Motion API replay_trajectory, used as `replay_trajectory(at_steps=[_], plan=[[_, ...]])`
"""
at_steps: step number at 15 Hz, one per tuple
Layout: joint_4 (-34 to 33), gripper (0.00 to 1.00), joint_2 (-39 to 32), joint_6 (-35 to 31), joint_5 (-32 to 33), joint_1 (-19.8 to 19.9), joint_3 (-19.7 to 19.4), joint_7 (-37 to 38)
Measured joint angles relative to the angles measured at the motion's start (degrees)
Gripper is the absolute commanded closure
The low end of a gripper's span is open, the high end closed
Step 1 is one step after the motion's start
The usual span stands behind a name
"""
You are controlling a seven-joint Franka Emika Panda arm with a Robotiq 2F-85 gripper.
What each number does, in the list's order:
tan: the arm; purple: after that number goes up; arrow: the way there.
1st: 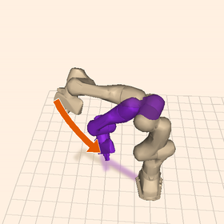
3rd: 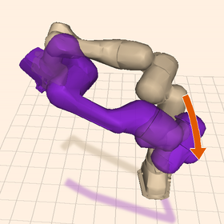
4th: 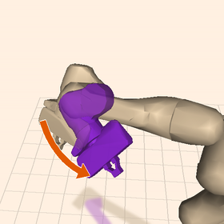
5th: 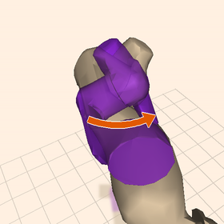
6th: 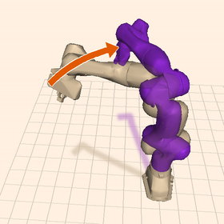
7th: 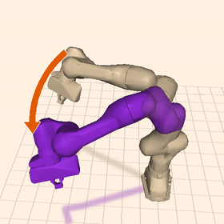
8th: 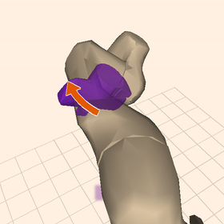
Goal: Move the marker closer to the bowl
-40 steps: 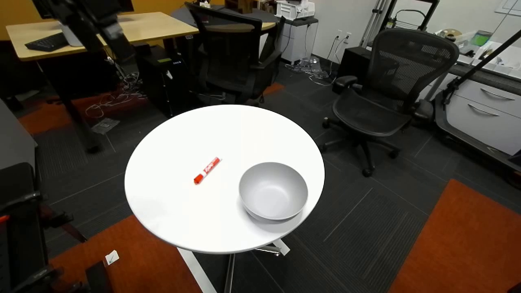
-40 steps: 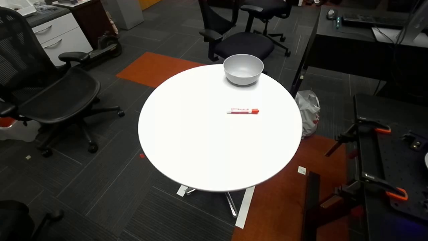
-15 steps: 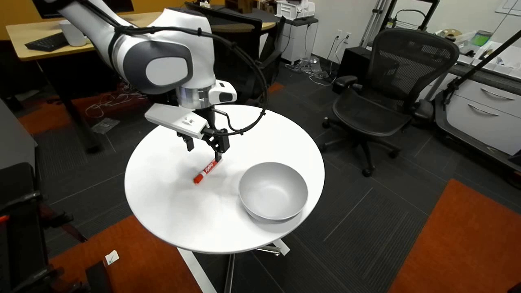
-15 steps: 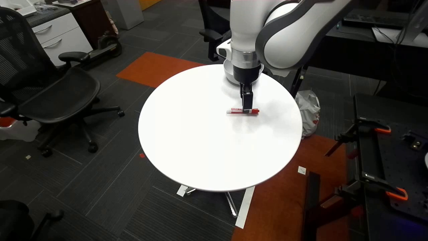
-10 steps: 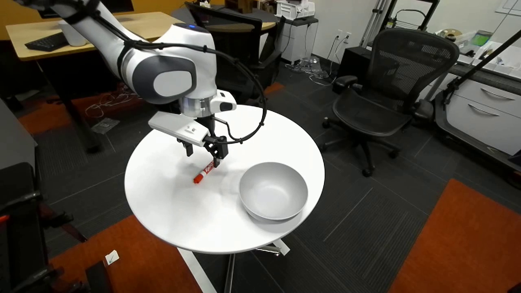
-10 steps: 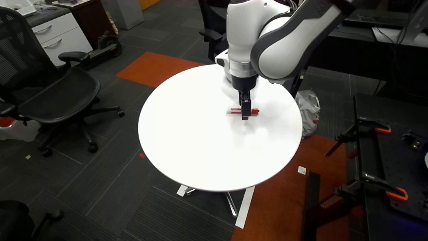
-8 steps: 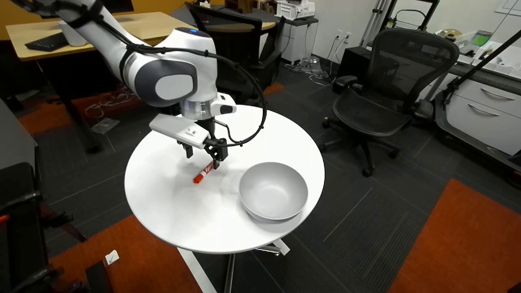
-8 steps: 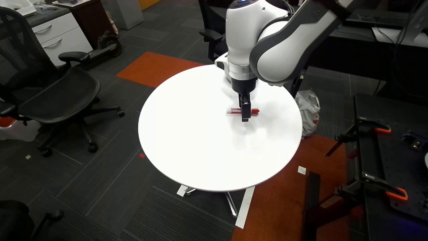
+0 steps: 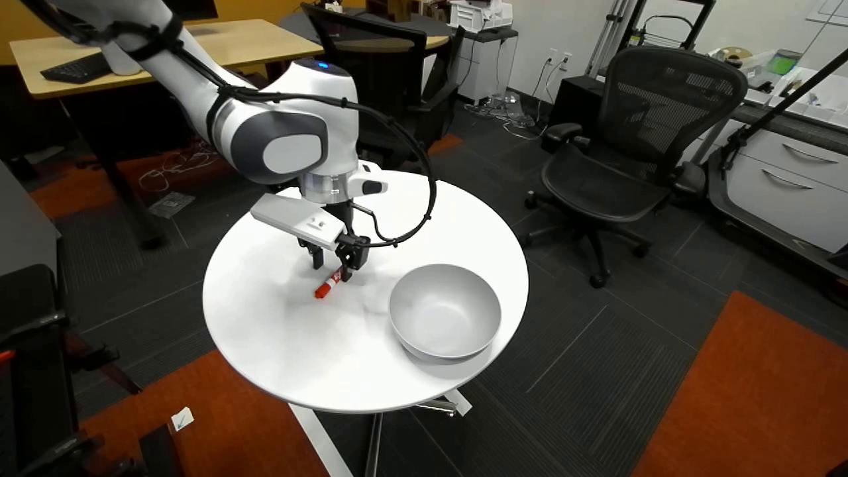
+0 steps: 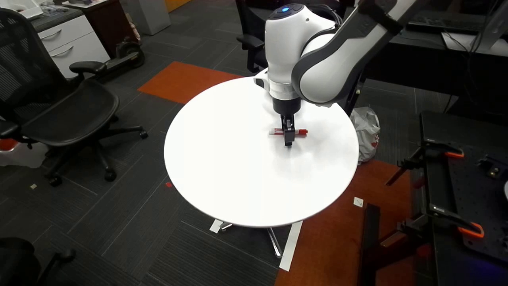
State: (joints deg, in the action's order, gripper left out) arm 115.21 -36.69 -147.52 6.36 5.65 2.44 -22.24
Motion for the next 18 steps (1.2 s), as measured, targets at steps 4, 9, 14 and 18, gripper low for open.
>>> replay_trajectory(at_steps=[4, 9, 14, 18], plan=[[-0.7, 0.97, 0.0, 0.0, 0.0, 0.9, 0.0, 0.0], [-0.9, 0.95, 0.0, 0.0, 0.0, 1.1, -0.1, 0.0], [0.4, 0.95, 2.3, 0.0, 0.1, 2.1, -3.0, 0.1], [0.4, 0.95, 4.1, 0.2, 0.1, 4.7, -6.1, 0.4]])
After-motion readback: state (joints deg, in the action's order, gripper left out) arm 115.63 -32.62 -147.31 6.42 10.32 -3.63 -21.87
